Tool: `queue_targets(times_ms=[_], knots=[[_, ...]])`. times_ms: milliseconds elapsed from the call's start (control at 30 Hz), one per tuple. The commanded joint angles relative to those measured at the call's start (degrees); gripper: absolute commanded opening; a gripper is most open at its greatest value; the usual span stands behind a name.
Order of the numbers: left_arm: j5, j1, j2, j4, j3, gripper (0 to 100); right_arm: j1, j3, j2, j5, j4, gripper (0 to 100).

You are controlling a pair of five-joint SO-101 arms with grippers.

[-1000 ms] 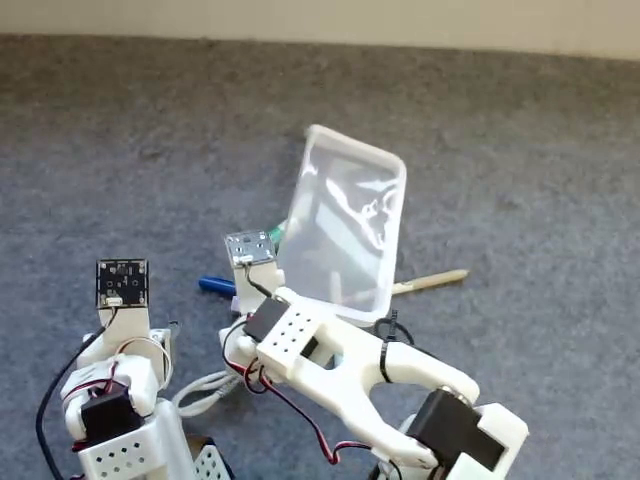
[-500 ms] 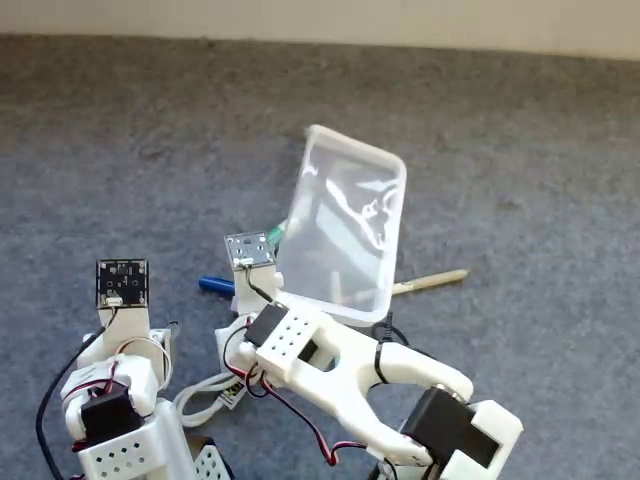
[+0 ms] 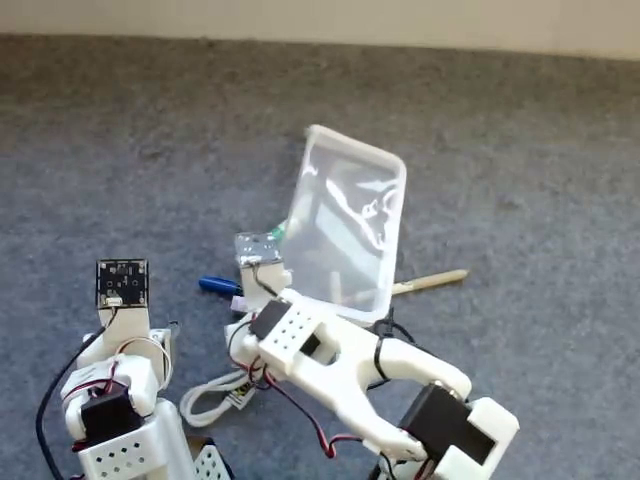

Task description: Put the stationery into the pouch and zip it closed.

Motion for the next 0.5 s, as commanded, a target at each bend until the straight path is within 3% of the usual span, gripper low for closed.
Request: queue_targets(times_ms=[0,200,467], knots=[[0.4,-0.3,0.3,-1.1,-2.6,23,-1.0,0.0,0.7,2.7,2.3,1.2],[0.4,-0.6,0.3,-1.1,-2.9,23,-0.5,-0.7,-1.5,9.3,8.5,0.5],[4.7,-0.7,0.3,-1.1,-5.3,24,5.1,0.3,-17.1,20.2,12.9,0.5]])
